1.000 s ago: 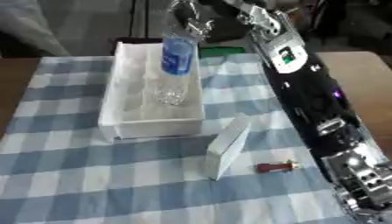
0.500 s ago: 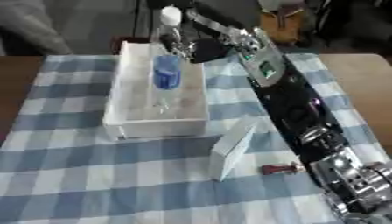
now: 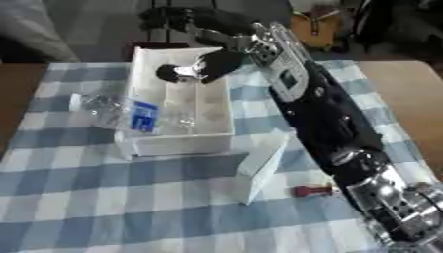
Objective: Pick up objects on the table and place them in the box.
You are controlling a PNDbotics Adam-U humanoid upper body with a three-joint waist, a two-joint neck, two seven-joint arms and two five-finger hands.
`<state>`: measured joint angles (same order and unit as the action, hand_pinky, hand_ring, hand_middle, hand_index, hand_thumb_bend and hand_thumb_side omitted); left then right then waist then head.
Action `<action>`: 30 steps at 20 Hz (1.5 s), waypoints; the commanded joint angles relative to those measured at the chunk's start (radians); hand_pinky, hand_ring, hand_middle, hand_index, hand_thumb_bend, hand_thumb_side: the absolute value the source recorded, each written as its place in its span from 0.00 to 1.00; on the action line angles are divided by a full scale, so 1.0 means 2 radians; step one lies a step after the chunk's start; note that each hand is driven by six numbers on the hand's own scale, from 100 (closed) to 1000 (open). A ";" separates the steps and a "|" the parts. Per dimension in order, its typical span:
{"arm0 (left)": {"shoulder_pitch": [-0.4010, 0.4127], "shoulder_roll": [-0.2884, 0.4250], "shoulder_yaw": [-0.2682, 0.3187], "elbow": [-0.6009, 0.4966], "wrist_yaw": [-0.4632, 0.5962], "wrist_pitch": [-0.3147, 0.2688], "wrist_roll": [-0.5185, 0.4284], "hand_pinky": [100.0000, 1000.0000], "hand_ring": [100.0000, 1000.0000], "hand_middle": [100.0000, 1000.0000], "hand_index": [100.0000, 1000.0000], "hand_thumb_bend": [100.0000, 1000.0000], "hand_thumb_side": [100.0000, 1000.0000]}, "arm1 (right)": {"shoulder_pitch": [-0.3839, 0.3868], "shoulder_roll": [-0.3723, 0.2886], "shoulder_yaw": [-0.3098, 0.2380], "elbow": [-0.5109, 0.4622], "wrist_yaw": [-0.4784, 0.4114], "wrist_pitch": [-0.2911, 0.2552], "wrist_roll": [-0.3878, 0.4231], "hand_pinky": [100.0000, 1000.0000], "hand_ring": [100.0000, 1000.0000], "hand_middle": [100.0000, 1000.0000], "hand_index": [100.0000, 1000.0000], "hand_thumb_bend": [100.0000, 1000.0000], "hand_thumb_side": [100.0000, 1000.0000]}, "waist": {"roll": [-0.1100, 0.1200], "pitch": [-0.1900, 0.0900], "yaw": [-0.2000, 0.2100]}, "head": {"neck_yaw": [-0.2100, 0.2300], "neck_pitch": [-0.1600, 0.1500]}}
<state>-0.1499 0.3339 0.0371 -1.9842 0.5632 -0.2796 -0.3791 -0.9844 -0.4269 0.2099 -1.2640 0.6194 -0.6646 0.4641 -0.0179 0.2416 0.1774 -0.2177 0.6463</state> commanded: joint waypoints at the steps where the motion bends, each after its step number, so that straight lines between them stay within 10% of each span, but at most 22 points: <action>1: -0.003 0.013 0.002 -0.008 0.002 -0.002 0.000 0.47 0.70 0.75 0.87 0.71 0.62 | -0.005 -0.015 -0.011 0.002 0.018 -0.121 0.085 1.00 1.00 1.00 1.00 0.24 0.81 | 0.003 -0.009 -0.002 | 0.001 -0.006; 6: 0.001 0.013 0.004 -0.008 -0.001 -0.003 0.002 0.47 0.70 0.75 0.87 0.70 0.62 | 0.009 -0.030 -0.053 0.014 -0.012 -0.115 -0.008 0.99 0.90 0.99 1.00 0.13 0.42 | 0.005 -0.011 -0.012 | 0.010 -0.005; 9: 0.005 0.013 0.005 -0.008 -0.005 -0.004 0.002 0.47 0.70 0.75 0.87 0.70 0.62 | 0.024 -0.040 -0.063 0.009 -0.065 -0.082 -0.037 0.95 0.86 0.97 1.00 0.02 0.43 | 0.007 -0.011 -0.021 | 0.015 -0.003; 19: 0.021 0.012 0.004 -0.008 -0.026 -0.014 -0.005 0.47 0.70 0.74 0.86 0.71 0.62 | 0.103 -0.083 -0.059 -0.115 -0.289 0.004 0.074 0.88 0.78 0.91 1.00 0.00 0.51 | 0.015 -0.013 -0.057 | 0.032 -0.004; 30: 0.026 0.006 0.003 -0.008 -0.048 -0.038 -0.060 0.47 0.71 0.74 0.86 0.85 0.52 | 0.207 -0.142 -0.082 -0.233 -0.447 -0.008 0.191 0.85 0.75 0.89 1.00 0.00 0.48 | 0.021 -0.002 -0.075 | 0.050 -0.002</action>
<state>-0.0958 0.3331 0.0403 -1.9842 0.4737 -0.3501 -0.4846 -0.5606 -0.6716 0.0651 -1.6958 -0.2479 -0.4900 0.6387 0.0233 0.2502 0.0279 -0.1230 0.6426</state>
